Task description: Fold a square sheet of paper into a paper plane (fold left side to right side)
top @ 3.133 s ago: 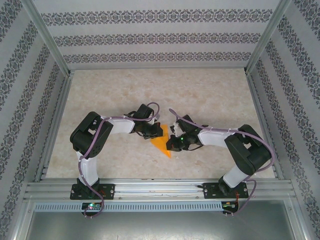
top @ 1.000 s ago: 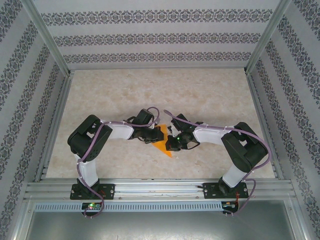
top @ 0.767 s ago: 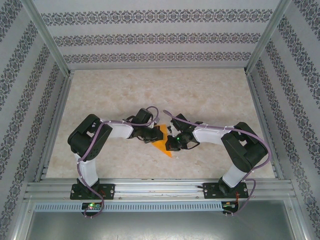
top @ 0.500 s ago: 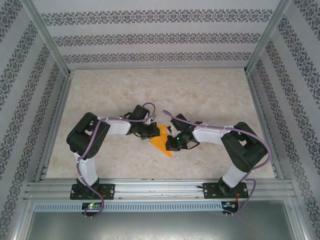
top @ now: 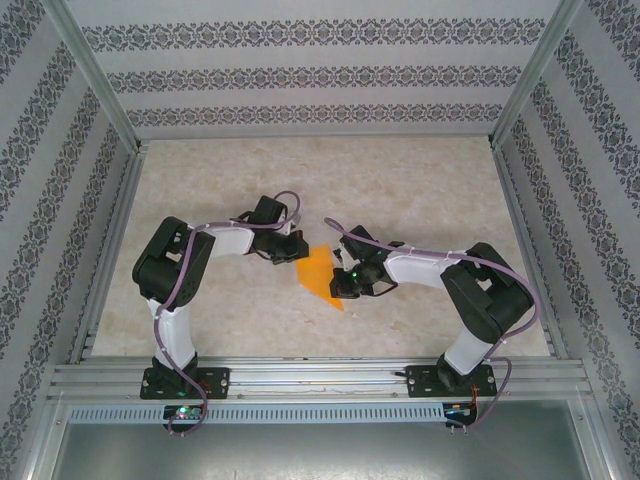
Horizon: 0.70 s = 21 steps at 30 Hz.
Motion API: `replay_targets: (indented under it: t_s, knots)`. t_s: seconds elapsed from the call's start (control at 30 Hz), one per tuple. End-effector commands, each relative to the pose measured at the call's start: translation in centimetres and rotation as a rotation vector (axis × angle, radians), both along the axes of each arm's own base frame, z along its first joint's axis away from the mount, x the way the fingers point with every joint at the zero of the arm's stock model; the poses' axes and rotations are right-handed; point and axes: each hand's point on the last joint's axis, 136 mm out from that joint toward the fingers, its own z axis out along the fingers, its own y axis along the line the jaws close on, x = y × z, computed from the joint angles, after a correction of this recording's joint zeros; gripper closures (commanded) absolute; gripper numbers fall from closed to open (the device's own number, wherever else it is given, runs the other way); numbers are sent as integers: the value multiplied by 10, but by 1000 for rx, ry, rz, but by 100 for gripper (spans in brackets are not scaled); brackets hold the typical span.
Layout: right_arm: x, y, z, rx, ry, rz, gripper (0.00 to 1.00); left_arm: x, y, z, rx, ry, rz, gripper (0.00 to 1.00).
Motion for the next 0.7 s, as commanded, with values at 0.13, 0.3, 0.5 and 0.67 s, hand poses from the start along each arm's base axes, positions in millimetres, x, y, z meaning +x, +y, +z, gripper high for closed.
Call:
replay_targets:
  t_s: [0.13,0.3,0.5,0.67]
  knots:
    - [-47,-62,-51,-307,162,-8,100,51,44,-16,149,-66,100,100]
    - [-45,-60,-49,-295,157,-14,100,56,47,-7,151,-89,97,100]
    - [-41,-55,-45,-271,139,-21,100,40,55,32,149,-174,88,100]
    - [-39,-56,-44,-267,124,-31,100,4,34,60,45,-192,19,100]
